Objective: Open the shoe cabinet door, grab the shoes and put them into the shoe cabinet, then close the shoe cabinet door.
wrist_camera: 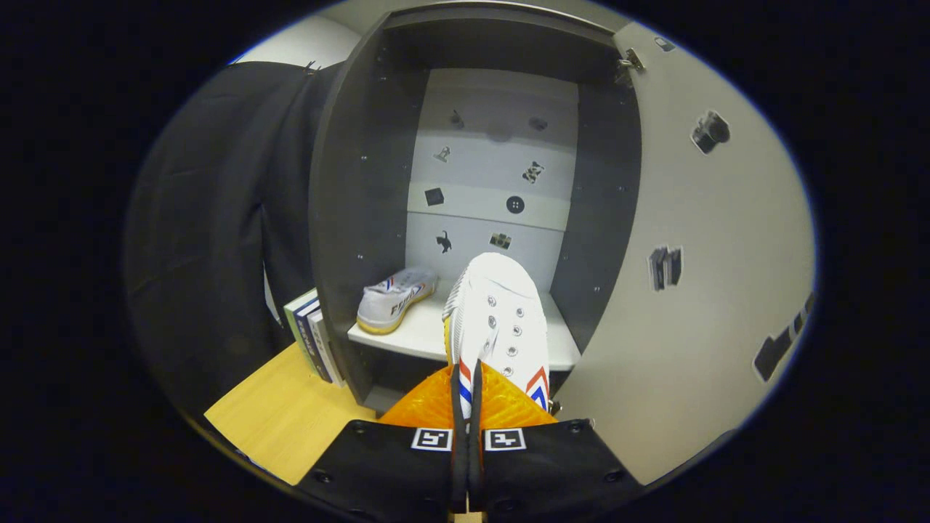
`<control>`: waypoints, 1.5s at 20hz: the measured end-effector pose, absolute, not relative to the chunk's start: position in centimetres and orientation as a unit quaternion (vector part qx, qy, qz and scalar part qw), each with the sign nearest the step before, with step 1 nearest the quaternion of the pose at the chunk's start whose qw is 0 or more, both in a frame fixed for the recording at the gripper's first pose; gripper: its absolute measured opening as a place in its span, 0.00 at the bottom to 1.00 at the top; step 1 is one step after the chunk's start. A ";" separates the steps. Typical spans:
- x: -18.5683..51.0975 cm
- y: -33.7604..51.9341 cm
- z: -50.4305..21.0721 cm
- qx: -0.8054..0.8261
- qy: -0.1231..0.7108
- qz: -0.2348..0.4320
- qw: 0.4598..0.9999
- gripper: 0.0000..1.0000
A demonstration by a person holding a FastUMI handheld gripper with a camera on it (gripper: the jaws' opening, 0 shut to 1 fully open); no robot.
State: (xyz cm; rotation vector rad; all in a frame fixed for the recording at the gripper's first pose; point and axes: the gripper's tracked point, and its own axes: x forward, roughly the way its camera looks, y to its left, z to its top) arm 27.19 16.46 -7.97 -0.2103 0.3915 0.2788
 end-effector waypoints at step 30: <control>43.8 19.5 -9.2 -0.074 0.190 0.090 0.975 0.77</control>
